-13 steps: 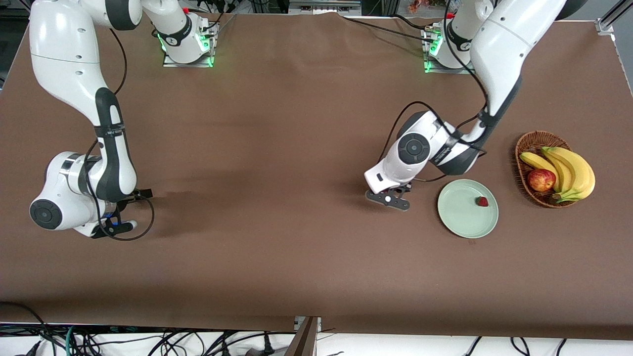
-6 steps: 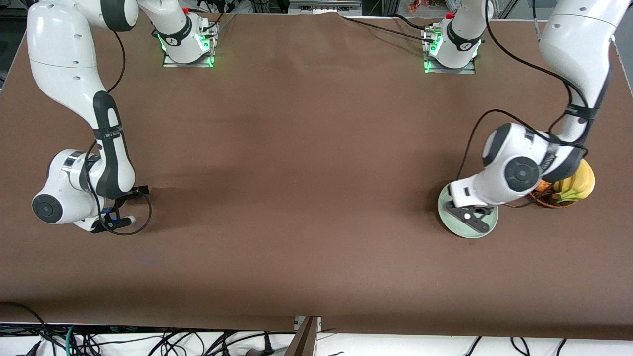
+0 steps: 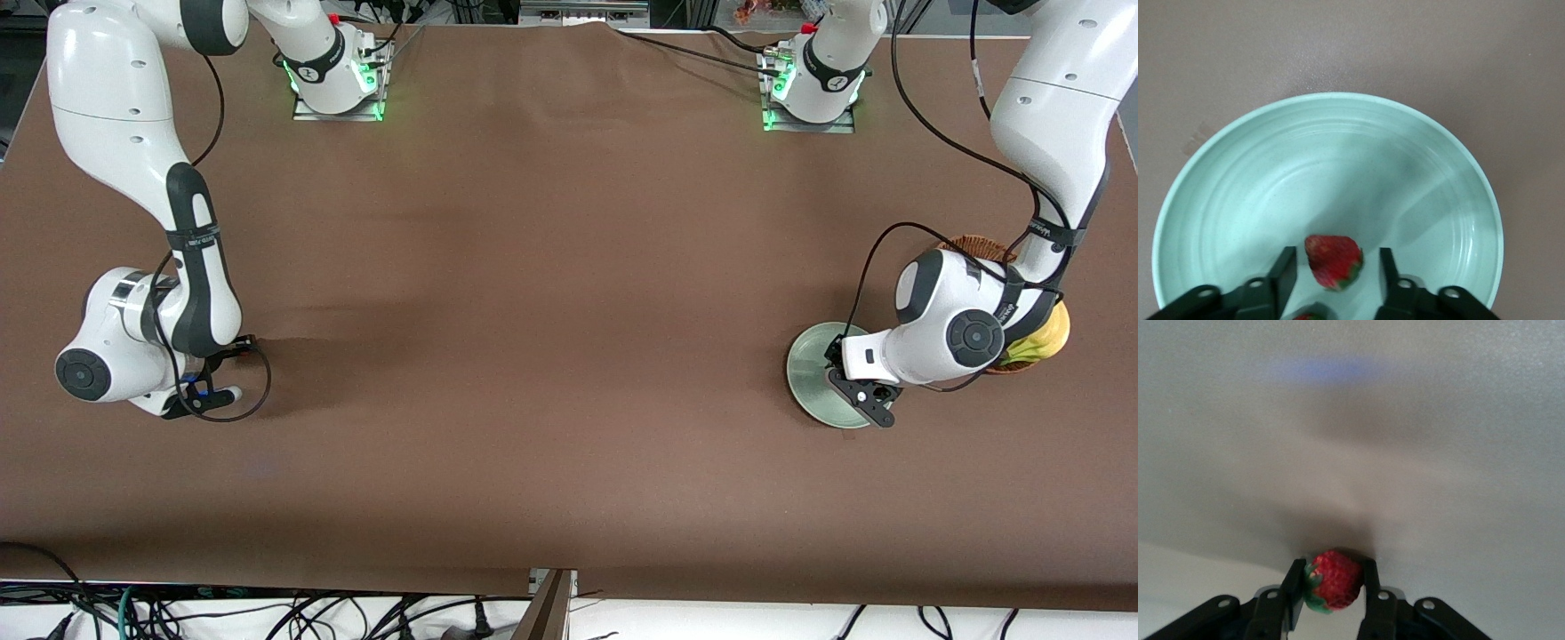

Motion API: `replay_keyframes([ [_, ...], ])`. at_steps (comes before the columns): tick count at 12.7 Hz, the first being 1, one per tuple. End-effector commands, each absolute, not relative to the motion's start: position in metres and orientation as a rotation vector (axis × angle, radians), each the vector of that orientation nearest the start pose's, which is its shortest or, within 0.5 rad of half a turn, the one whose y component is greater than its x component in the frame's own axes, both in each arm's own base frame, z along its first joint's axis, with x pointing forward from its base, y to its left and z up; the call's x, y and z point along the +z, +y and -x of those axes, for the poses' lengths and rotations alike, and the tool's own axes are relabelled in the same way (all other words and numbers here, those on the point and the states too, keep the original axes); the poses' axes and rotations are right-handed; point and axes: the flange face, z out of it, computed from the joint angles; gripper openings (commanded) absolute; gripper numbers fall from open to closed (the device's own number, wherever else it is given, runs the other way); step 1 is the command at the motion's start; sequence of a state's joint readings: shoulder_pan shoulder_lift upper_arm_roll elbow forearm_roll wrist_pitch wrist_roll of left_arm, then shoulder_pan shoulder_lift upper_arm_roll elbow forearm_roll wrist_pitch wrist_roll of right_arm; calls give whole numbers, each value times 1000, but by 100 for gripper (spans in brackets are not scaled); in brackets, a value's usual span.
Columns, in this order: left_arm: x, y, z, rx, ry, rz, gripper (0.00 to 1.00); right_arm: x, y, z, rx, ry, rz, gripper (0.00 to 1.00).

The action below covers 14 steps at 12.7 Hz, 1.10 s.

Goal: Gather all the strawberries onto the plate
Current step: 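Lower the strawberry onto the green plate and open the left gripper, then carry the last strawberry to mid-table and release with the right gripper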

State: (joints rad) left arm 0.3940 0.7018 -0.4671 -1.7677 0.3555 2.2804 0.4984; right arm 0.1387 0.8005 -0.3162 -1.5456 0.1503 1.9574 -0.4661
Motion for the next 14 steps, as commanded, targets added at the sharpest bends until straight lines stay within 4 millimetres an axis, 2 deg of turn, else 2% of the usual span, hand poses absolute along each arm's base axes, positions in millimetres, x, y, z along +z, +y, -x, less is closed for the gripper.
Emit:
replay_keyframes([
  [1,231,-18,-656,72,1173,2931,100,180,-66,-660,550,-427,3038,27],
  [2,255,-24,-657,68,1163,2915,100,187,-42,-663,548,-457,3015,27],
  [3,287,-35,-656,61,1169,2884,100,202,-13,-670,536,-458,2998,27],
  [4,319,-37,-658,36,1137,2864,100,218,16,-674,541,-443,3001,27],
  [5,342,-36,-660,63,1110,2857,100,236,50,-680,502,-436,3023,27],
  [6,364,-36,-666,77,1103,2855,100,244,89,-682,468,-379,3020,28],
  [7,380,-40,-669,90,1099,2858,100,250,136,-679,444,-251,2978,28],
  [9,418,-45,-674,94,1077,2895,100,260,231,-663,439,-28,2956,28],
  [11,447,-34,-677,102,1032,2943,100,269,320,-644,368,156,2951,28],
  [13,471,-25,-676,135,1000,2970,100,261,392,-622,241,320,2919,28],
  [14,481,-21,-675,144,986,2973,100,254,434,-603,188,375,2887,28],
])
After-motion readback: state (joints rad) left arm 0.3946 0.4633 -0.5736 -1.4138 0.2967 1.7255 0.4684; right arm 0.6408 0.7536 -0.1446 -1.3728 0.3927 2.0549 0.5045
